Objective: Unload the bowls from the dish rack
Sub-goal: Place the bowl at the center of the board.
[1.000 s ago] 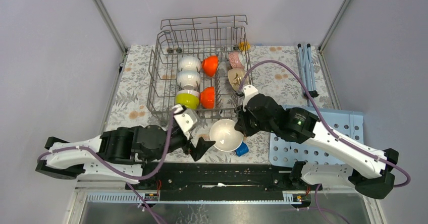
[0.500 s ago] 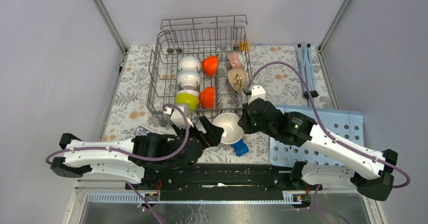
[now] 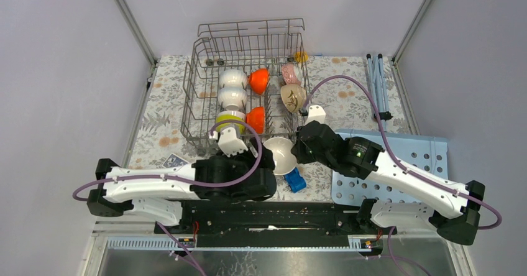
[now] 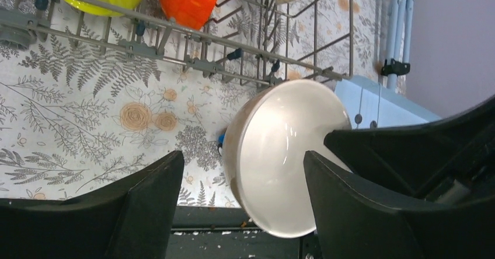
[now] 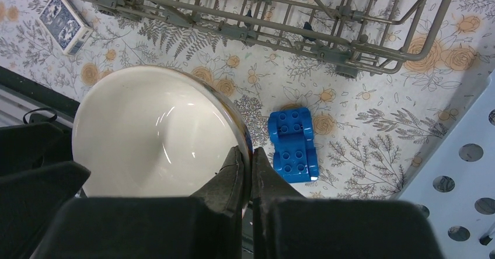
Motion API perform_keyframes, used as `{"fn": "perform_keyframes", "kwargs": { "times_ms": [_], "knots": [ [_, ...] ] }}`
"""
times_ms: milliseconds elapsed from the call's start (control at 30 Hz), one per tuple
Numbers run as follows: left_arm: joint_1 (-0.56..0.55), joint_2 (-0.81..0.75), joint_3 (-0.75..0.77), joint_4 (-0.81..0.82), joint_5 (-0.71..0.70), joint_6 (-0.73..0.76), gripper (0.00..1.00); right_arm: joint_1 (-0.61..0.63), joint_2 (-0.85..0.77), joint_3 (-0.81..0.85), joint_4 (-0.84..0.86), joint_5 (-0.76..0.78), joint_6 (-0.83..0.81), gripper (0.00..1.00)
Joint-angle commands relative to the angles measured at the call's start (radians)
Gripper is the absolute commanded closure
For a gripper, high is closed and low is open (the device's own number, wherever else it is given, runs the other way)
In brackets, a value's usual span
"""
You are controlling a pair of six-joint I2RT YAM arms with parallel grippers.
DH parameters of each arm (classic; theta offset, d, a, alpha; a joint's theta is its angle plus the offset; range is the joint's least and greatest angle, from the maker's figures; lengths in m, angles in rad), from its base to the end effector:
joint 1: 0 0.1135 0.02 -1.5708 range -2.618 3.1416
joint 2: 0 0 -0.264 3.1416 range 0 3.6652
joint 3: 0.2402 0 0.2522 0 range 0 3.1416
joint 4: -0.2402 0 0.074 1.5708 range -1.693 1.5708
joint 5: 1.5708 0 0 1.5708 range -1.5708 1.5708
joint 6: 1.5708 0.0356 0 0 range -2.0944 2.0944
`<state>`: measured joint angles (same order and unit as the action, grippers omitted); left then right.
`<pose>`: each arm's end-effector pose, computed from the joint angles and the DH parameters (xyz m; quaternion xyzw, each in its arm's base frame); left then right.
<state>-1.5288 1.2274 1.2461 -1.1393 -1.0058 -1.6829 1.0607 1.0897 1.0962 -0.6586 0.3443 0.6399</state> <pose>0.0391 -0.2140 0.3429 -0.1730 0.8433 -0.2119 0.4627 0.1217 0.1930 0.3439 -0.1102 0.8795 0.2270 0.4036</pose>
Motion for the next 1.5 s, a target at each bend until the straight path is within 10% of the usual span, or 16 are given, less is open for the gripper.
{"fn": "perform_keyframes", "kwargs": {
  "times_ms": [0, 467, 833, 1300, 1467],
  "knots": [
    [0.040, 0.050, 0.082, -0.039, -0.039, 0.041, 0.26, 0.007, -0.002, 0.013, 0.094, 0.038, 0.042, 1.00],
    [0.146, 0.047, 0.002, 0.108, 0.085, 0.126, 0.71, 0.006, -0.008, -0.005, 0.105, 0.037, 0.051, 1.00],
    [0.155, 0.039, -0.040, 0.178, 0.134, 0.166, 0.61, 0.007, -0.012, -0.010, 0.113, 0.037, 0.055, 1.00],
    [0.156, 0.029, -0.062, 0.189, 0.140, 0.171, 1.00, 0.007, -0.015, -0.010, 0.112, 0.025, 0.027, 1.00],
    [0.156, -0.010, -0.057, 0.233, 0.110, 0.238, 1.00, 0.007, -0.043, -0.013, 0.128, -0.020, -0.002, 0.62]
  ]
}}
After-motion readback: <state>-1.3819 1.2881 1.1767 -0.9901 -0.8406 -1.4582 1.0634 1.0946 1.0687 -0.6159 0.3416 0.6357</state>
